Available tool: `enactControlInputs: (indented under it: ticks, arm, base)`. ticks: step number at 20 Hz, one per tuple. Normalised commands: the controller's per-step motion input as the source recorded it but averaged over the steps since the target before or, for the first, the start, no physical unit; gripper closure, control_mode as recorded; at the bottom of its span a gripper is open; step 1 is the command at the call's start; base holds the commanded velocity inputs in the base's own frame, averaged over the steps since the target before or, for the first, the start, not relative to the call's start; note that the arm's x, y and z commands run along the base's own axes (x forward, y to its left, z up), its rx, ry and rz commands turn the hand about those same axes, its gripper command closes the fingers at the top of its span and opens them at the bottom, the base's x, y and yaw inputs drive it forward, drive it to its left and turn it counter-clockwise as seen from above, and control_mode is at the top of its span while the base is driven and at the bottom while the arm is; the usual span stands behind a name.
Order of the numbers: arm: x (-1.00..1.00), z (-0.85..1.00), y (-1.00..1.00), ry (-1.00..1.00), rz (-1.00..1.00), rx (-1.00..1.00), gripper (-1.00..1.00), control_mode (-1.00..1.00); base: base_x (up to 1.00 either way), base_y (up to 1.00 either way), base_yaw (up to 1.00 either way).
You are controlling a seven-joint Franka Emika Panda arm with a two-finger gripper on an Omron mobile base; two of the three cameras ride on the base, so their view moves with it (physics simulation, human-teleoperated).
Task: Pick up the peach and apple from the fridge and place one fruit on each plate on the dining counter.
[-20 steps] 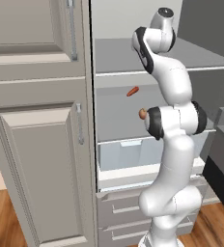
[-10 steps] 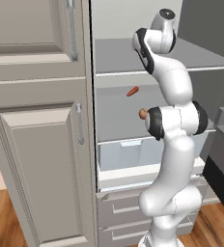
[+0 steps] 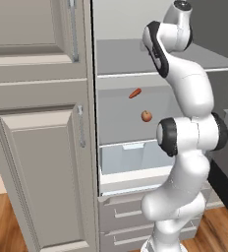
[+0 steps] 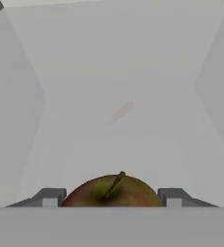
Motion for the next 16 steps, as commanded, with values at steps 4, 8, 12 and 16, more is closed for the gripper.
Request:
enactControlInputs:
  ticks: [4, 8, 12, 16]
  arm:
    - [-1.0, -0.12, 0.03, 0.02, -0.14, 0.0, 1.0, -1.0]
    - [-1.0, -0.23, 0.02, 0.14, -0.19, 0.0, 1.0, -1.0]
    - [-1.0, -0.43, 0.0, 0.08, -0.2, 0.0, 1.0, -1.0]
    - [-1.0, -0.61, 0.0, 0.01, -0.11, 0.01, 1.0, -1.0]
  base:
    - [0.0, 0.0, 0.0]
    - [0.0, 0.0, 0.0]
    - [0.0, 0.0, 0.0]
    - [0.0, 0.0, 0.0]
